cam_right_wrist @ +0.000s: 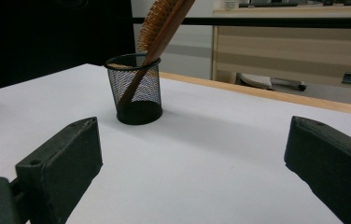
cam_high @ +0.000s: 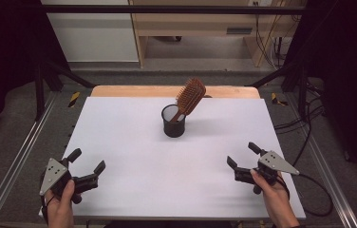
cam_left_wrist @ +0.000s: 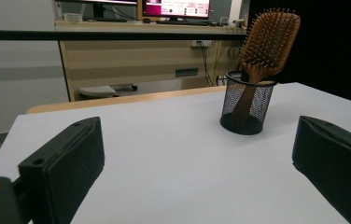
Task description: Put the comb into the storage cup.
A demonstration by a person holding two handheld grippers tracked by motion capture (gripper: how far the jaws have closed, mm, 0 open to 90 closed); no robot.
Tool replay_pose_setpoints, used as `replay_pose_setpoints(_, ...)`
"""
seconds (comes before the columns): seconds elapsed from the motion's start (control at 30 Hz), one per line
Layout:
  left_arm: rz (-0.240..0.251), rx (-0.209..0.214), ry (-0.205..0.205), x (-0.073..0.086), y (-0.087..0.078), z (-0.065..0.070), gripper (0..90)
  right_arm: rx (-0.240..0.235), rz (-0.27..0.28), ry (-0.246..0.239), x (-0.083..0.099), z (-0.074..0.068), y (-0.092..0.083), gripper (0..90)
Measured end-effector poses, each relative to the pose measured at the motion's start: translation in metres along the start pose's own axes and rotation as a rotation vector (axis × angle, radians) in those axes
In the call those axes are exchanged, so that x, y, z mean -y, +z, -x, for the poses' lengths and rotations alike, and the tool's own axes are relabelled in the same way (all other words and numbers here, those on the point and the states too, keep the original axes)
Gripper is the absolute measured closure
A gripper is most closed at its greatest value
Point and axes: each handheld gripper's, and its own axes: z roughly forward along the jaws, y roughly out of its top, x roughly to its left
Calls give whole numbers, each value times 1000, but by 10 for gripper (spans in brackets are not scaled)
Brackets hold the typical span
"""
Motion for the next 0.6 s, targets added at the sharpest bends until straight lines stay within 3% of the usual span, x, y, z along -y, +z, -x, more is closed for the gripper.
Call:
replay_pose_setpoints(0.23, -2, 17, 19, 0, 3, 6, 26, -18, -7, -5, 3, -4, 5, 42)
replay_pose_setpoints(0.6, 4, 30, 14, 1, 6, 8, 26, -84, -34, -5, 7, -16, 20, 41)
